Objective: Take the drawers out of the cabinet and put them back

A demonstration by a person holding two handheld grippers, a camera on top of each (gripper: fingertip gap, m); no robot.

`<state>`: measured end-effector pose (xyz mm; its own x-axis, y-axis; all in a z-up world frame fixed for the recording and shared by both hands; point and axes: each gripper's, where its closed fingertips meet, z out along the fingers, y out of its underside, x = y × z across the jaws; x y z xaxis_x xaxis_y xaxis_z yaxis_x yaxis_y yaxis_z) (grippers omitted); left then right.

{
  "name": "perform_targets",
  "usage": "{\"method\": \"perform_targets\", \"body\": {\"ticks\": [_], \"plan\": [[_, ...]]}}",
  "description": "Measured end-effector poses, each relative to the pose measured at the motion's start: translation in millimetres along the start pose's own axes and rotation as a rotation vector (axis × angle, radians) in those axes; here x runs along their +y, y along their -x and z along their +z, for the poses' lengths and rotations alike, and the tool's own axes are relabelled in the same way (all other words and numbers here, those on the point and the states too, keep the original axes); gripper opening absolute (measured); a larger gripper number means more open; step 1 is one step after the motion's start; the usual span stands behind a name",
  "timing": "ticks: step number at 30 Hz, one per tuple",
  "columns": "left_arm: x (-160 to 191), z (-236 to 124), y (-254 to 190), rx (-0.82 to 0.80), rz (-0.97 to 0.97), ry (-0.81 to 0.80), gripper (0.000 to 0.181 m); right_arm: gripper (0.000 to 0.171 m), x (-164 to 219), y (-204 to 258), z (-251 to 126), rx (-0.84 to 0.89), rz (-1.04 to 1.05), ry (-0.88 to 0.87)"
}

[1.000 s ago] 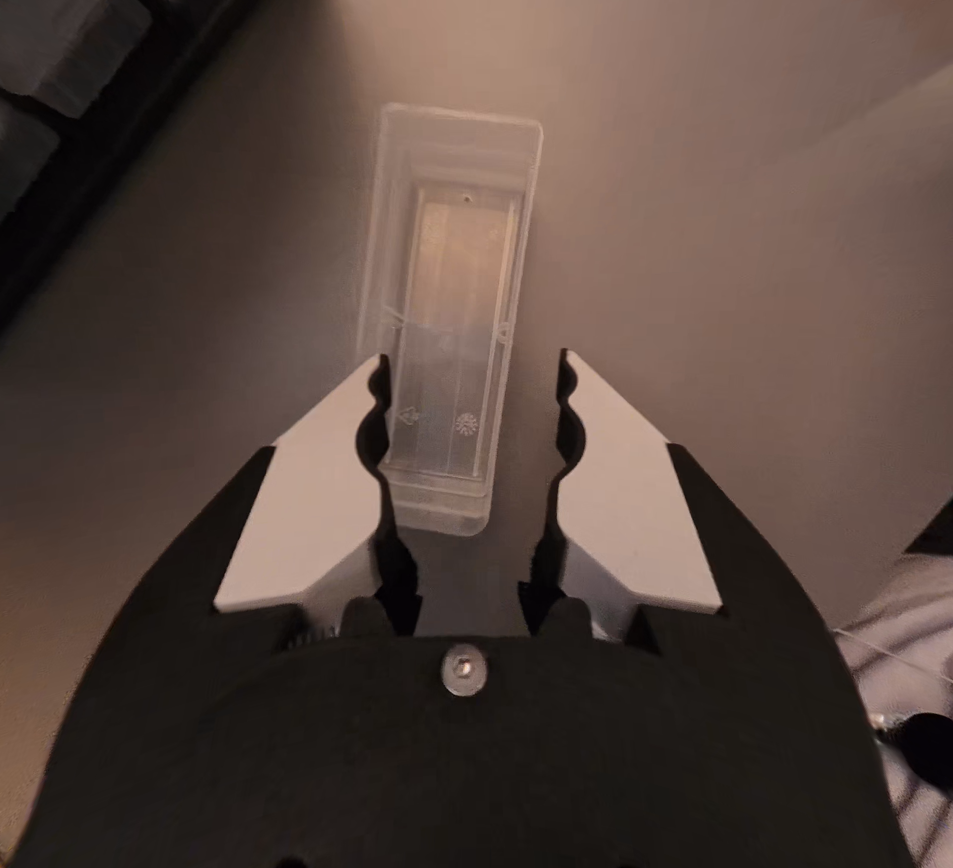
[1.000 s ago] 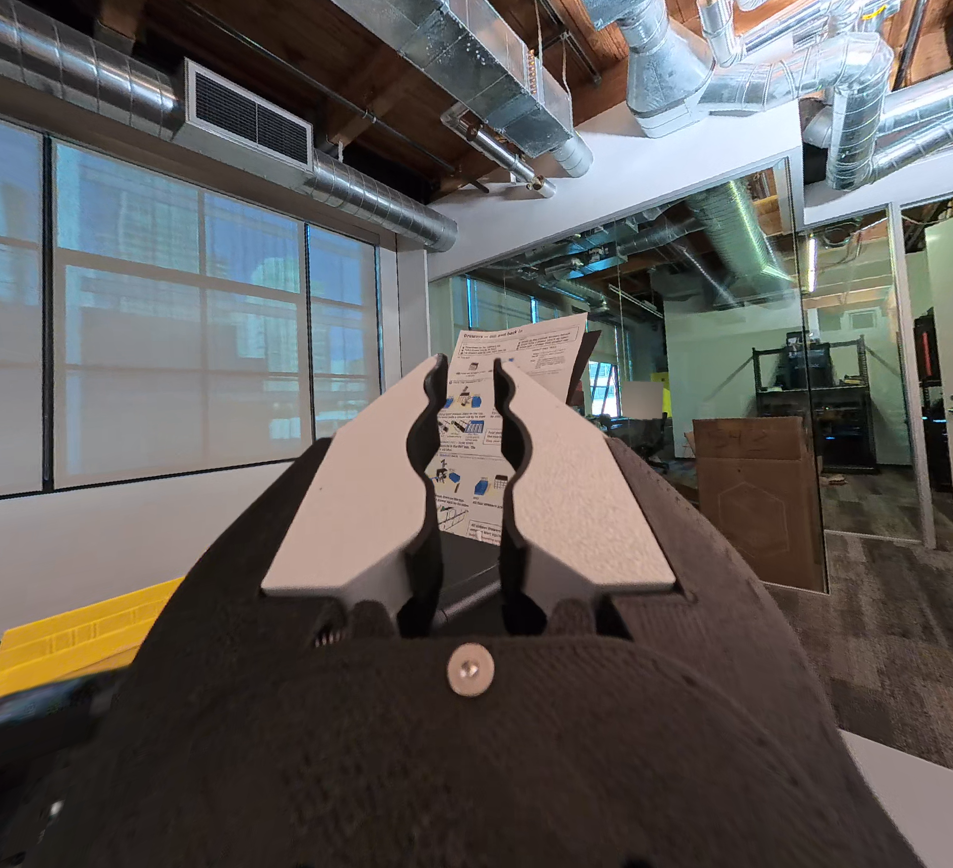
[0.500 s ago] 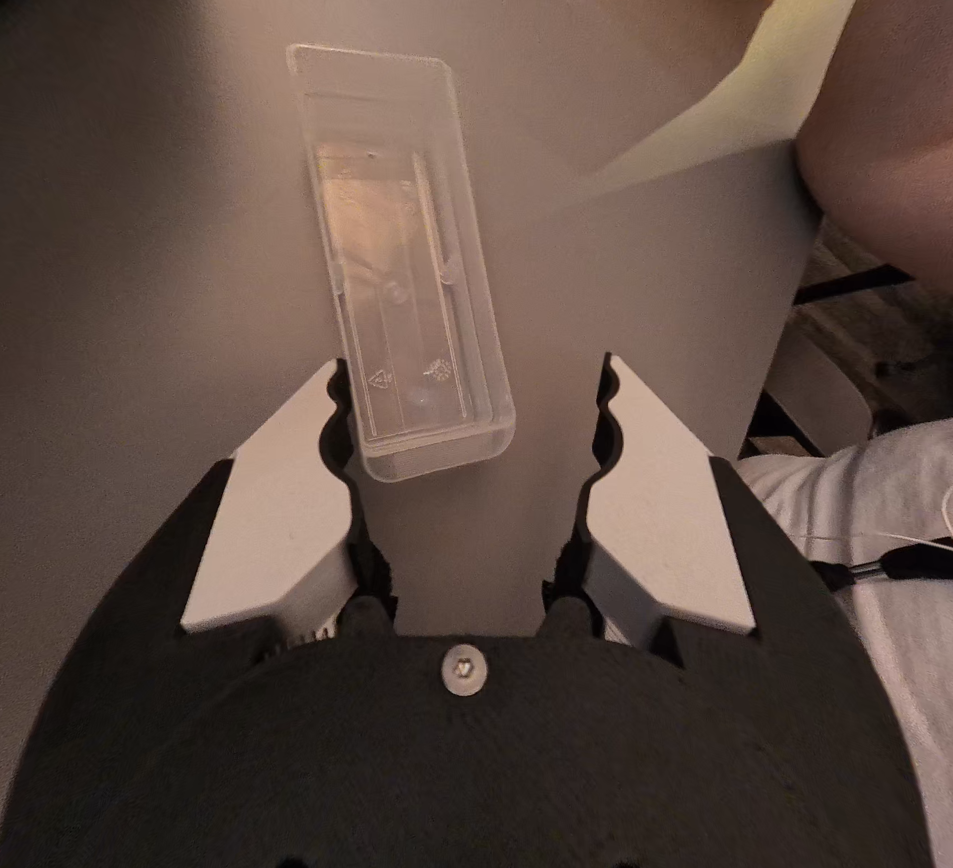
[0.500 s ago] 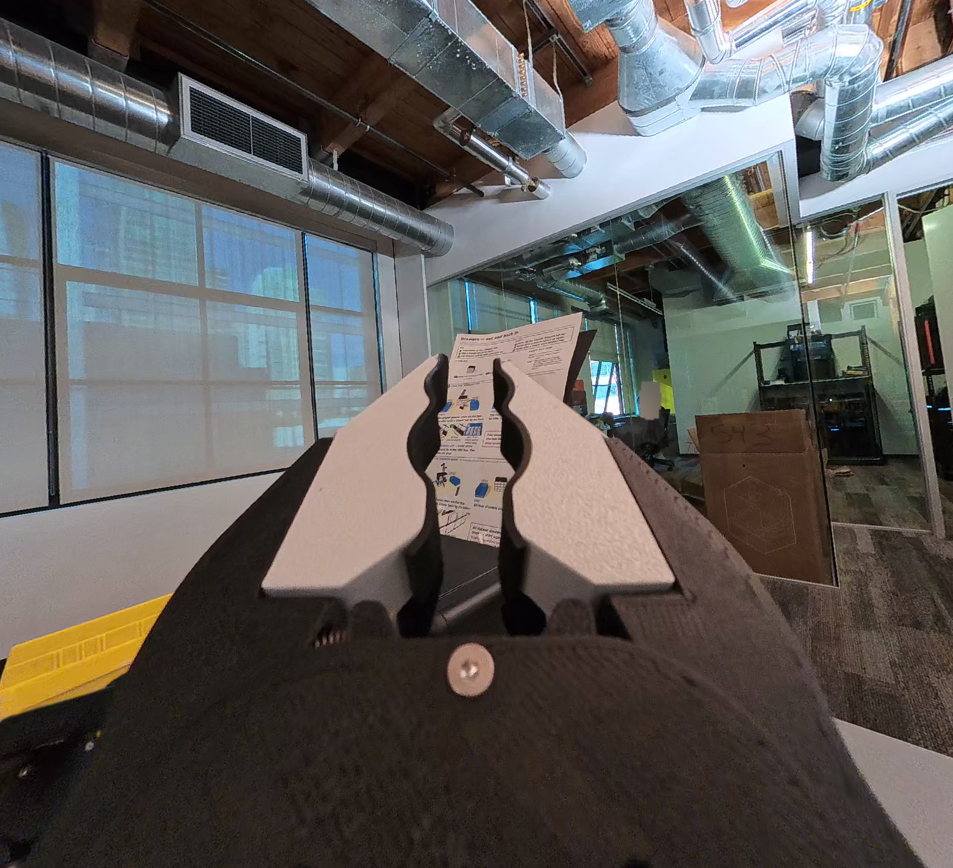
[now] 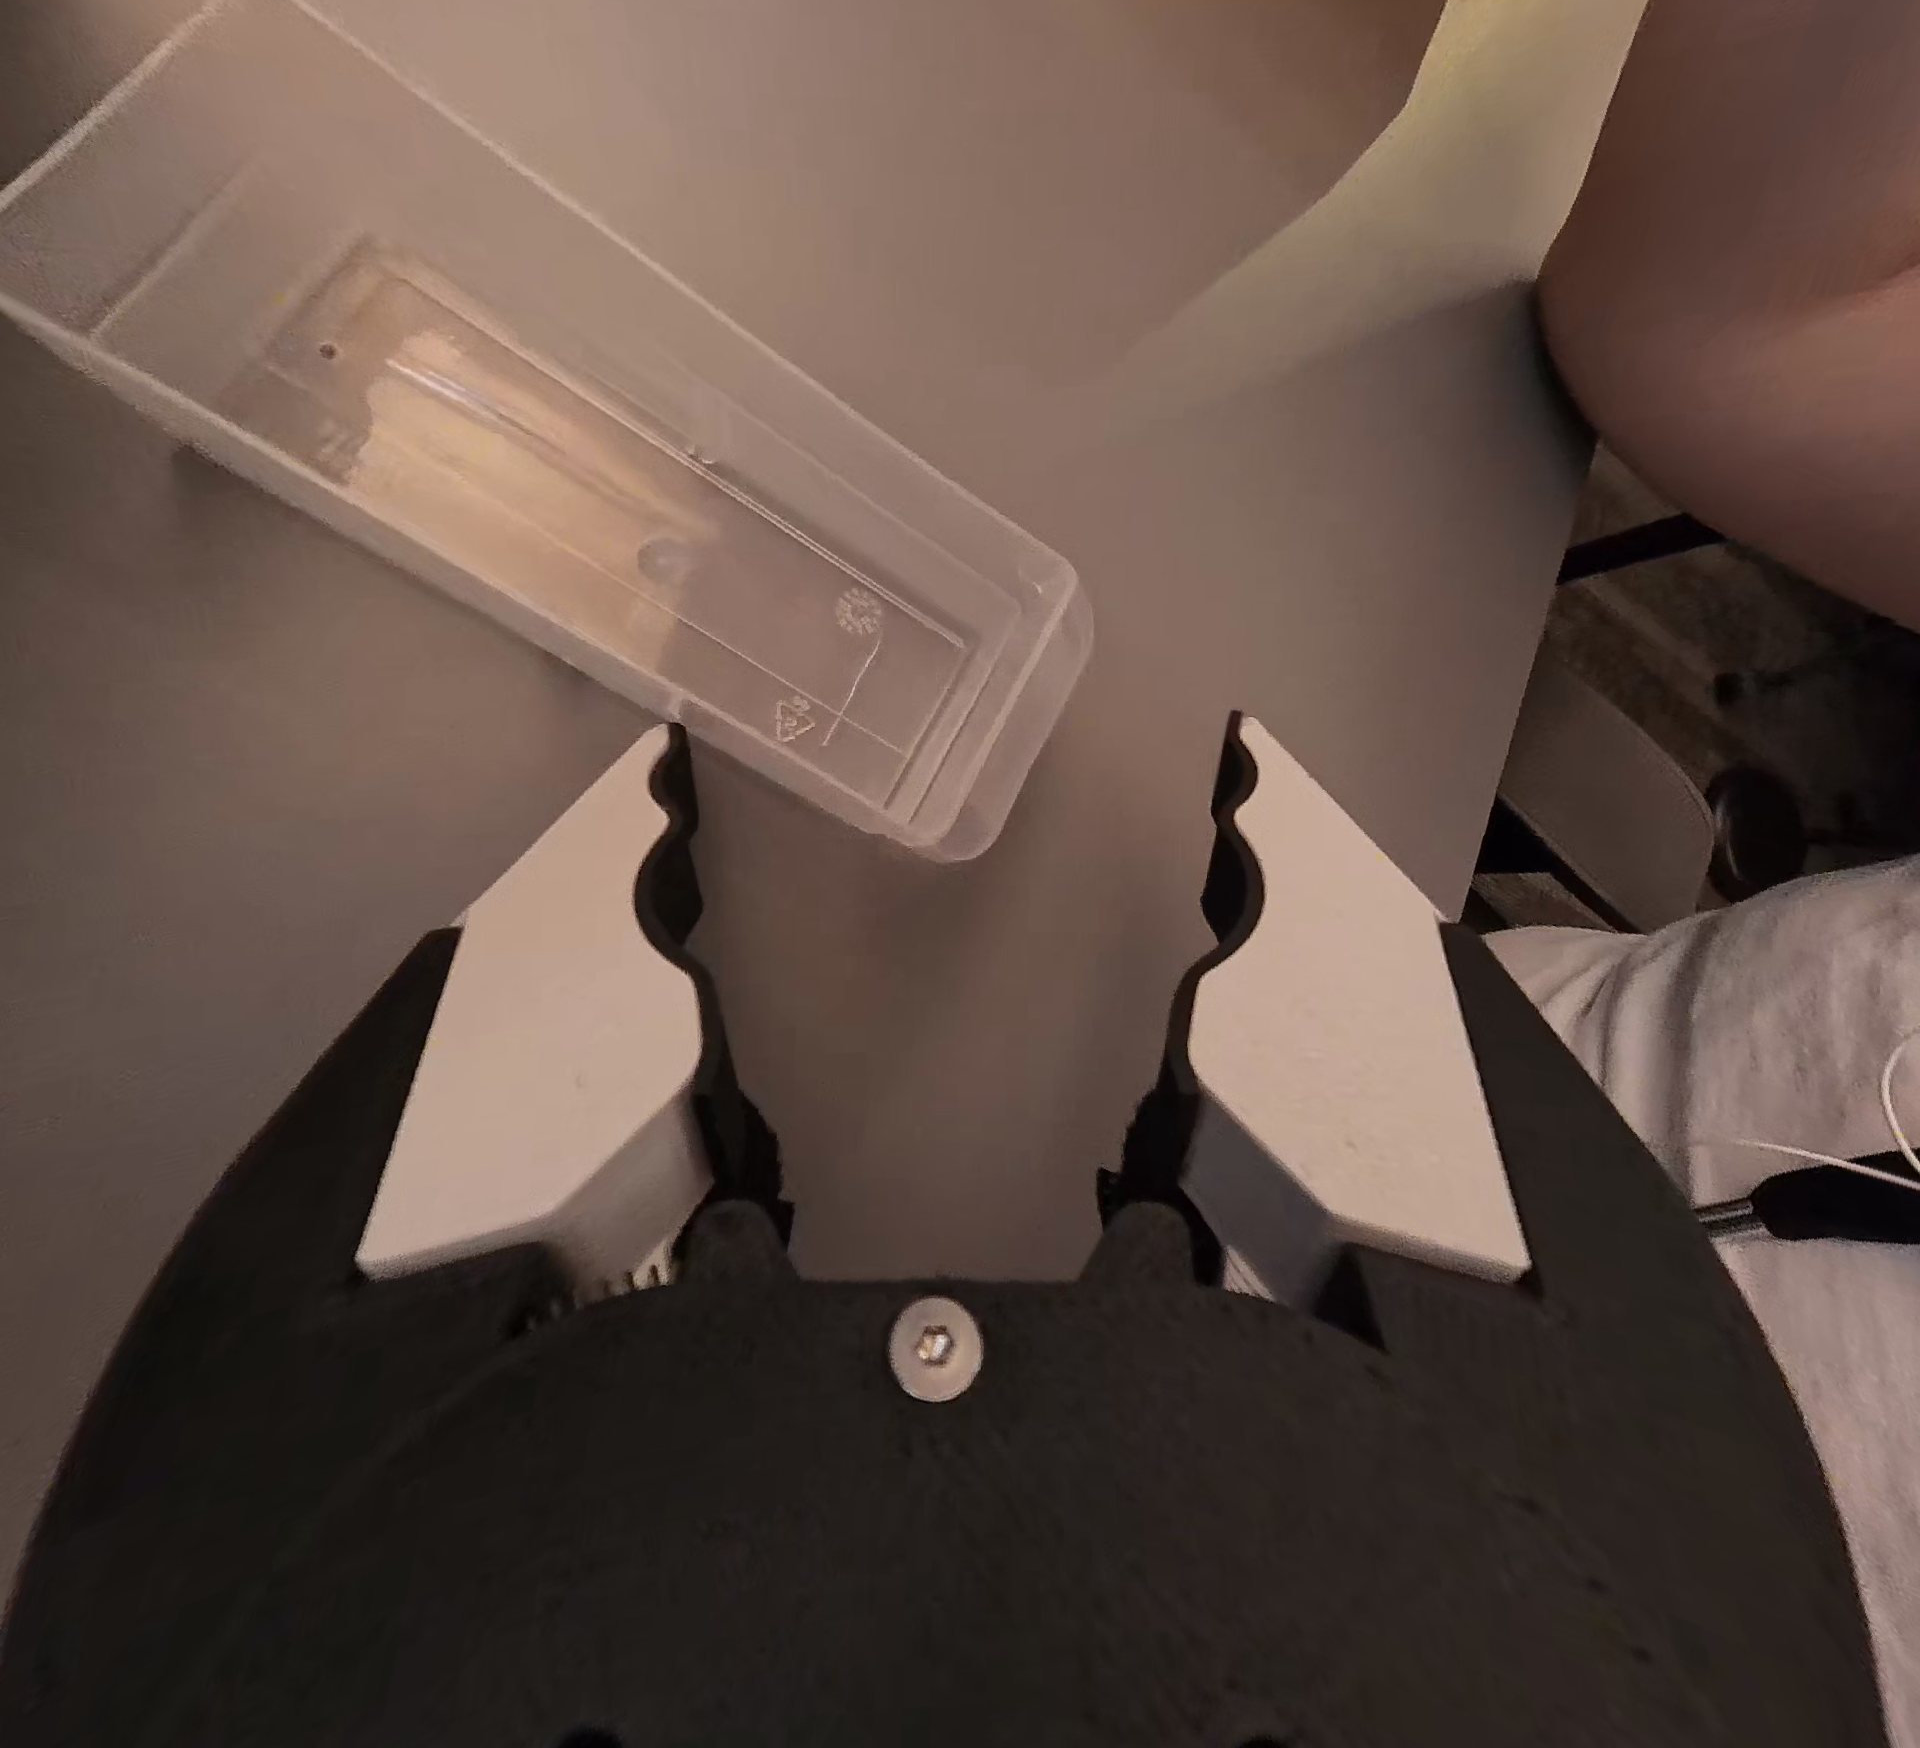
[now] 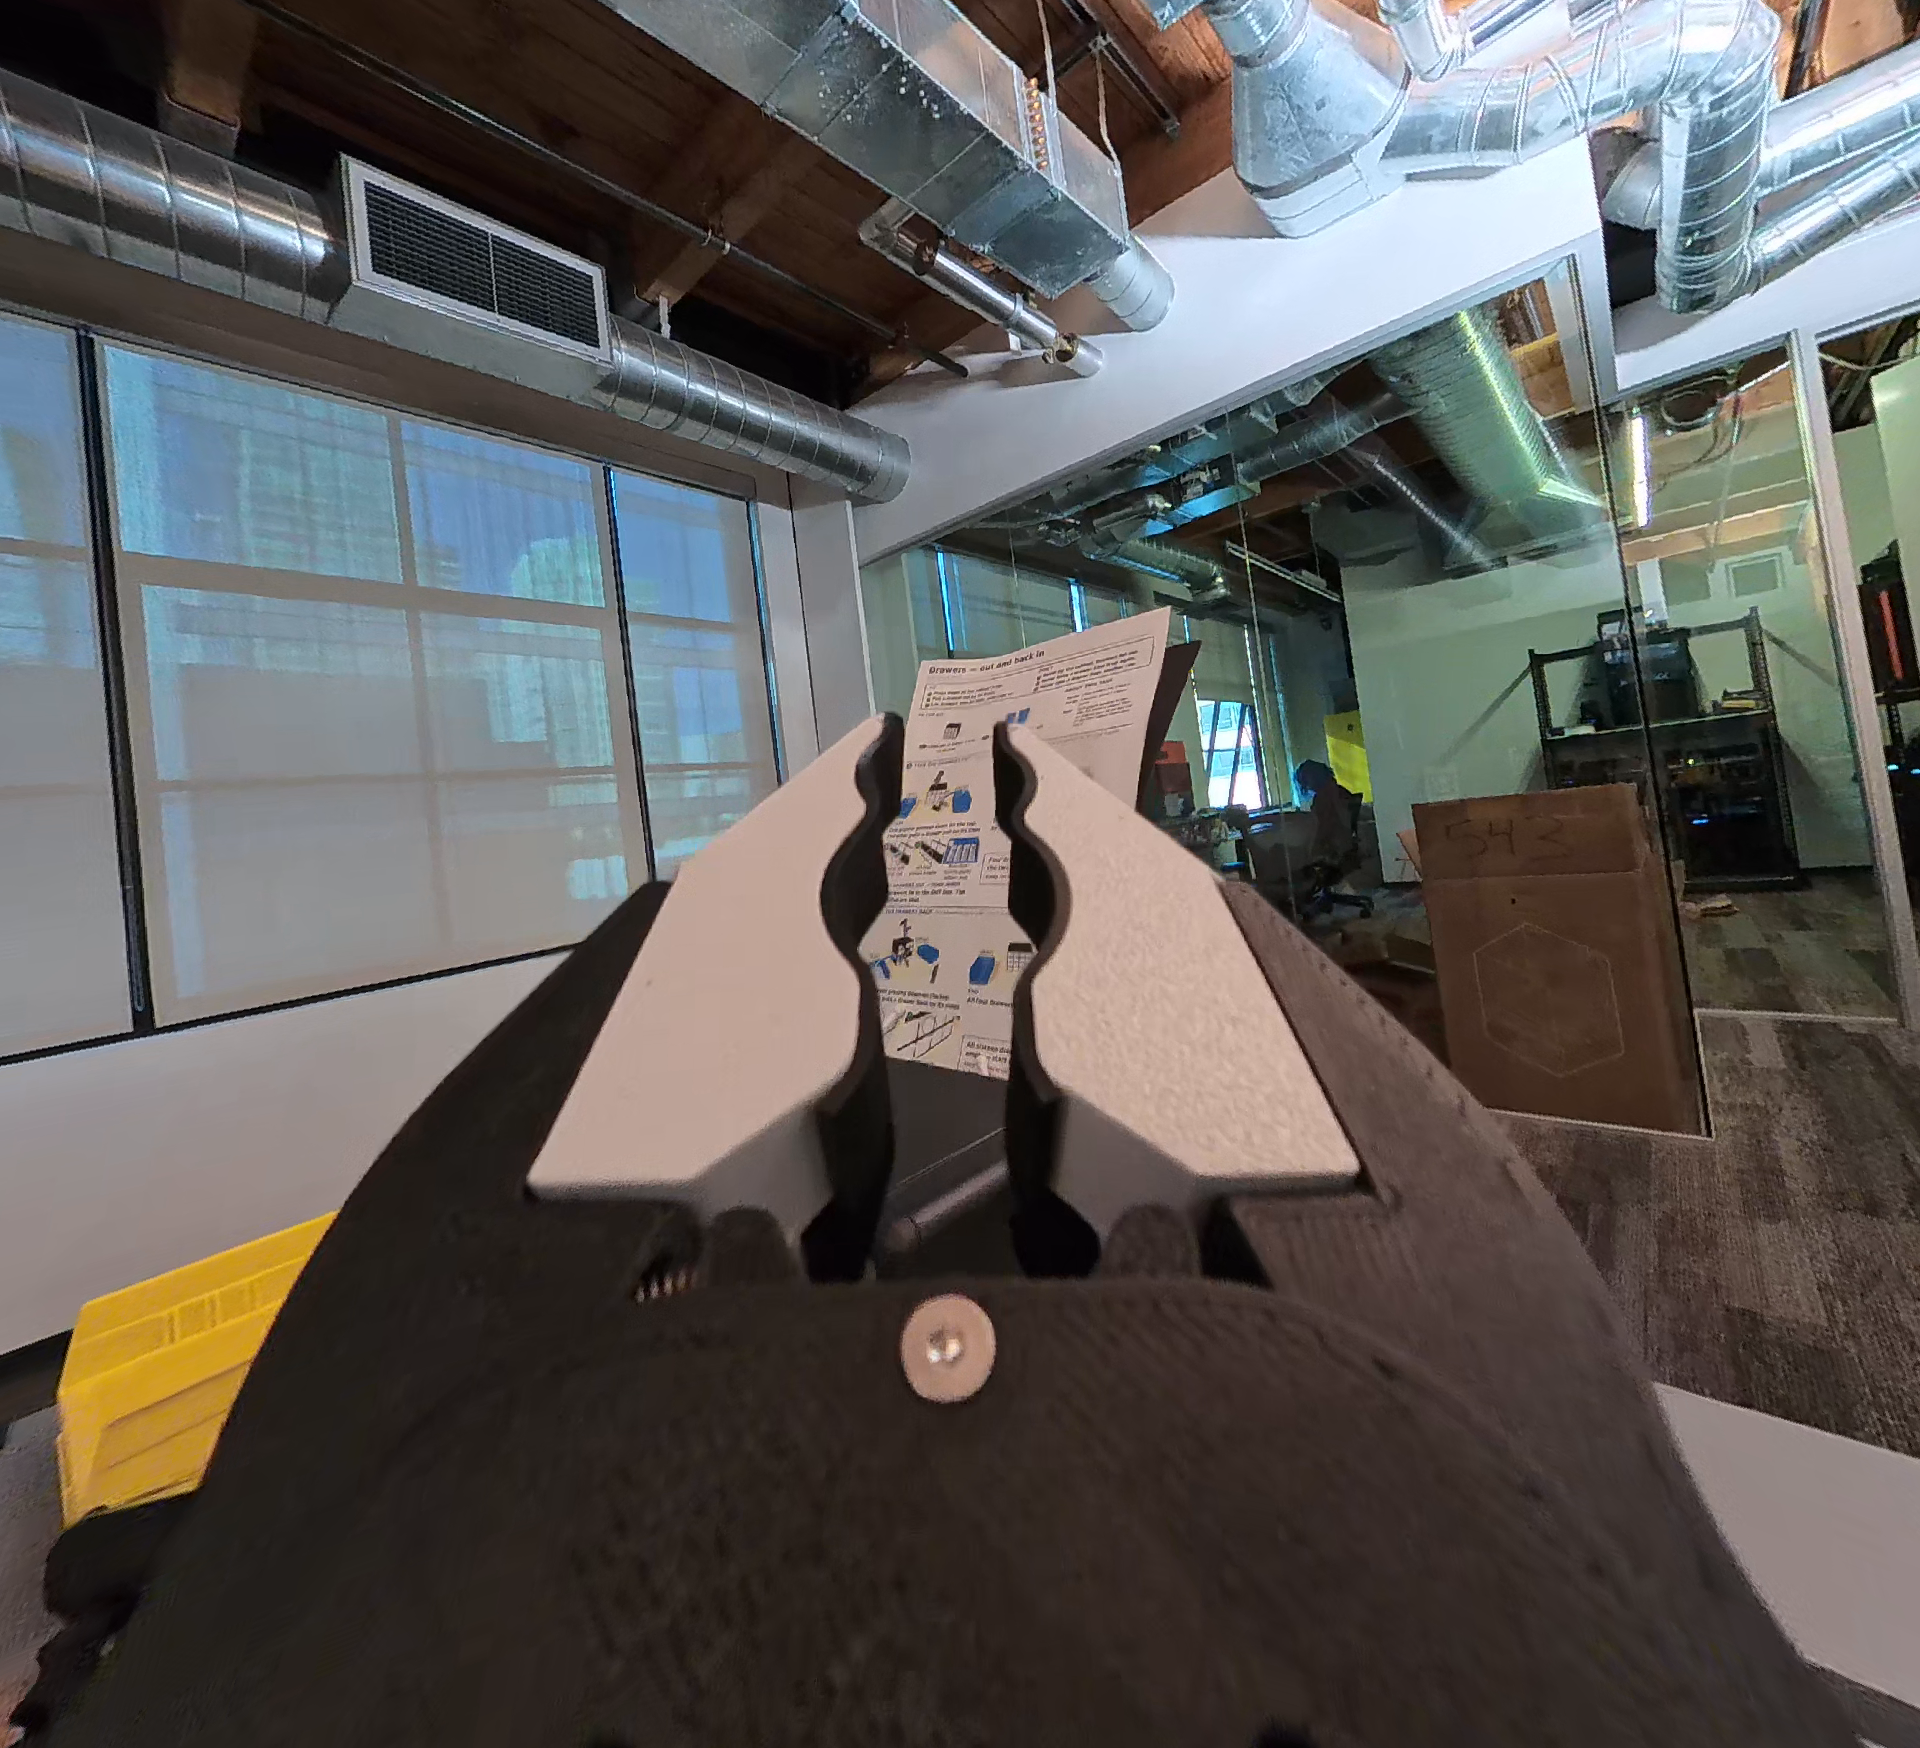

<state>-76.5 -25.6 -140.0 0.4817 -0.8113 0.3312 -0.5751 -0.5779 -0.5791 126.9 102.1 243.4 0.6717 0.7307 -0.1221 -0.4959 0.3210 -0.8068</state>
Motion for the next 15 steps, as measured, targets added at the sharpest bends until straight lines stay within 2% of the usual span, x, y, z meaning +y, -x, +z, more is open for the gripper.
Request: {"method": "perform_targets", "body": {"ticks": [5,8,12,15], "plan": [[-2,-8,3,0.005,-0.014,-0.043,0.099,0.014,7,4,3,0.003,-0.016,0.034],[-4,-32,13,-0.044,-0.009,-0.088,0.092,0.015,13,6,7,0.006,-0.017,0.063],[-49,-122,50,-0.223,0.019,-0.315,0.058,0.015,25,12,13,0.006,-0.021,0.12],[-99,-201,78,-0.301,0.01,-0.527,0.047,0.017,37,19,18,0.014,-0.054,0.18]]}}
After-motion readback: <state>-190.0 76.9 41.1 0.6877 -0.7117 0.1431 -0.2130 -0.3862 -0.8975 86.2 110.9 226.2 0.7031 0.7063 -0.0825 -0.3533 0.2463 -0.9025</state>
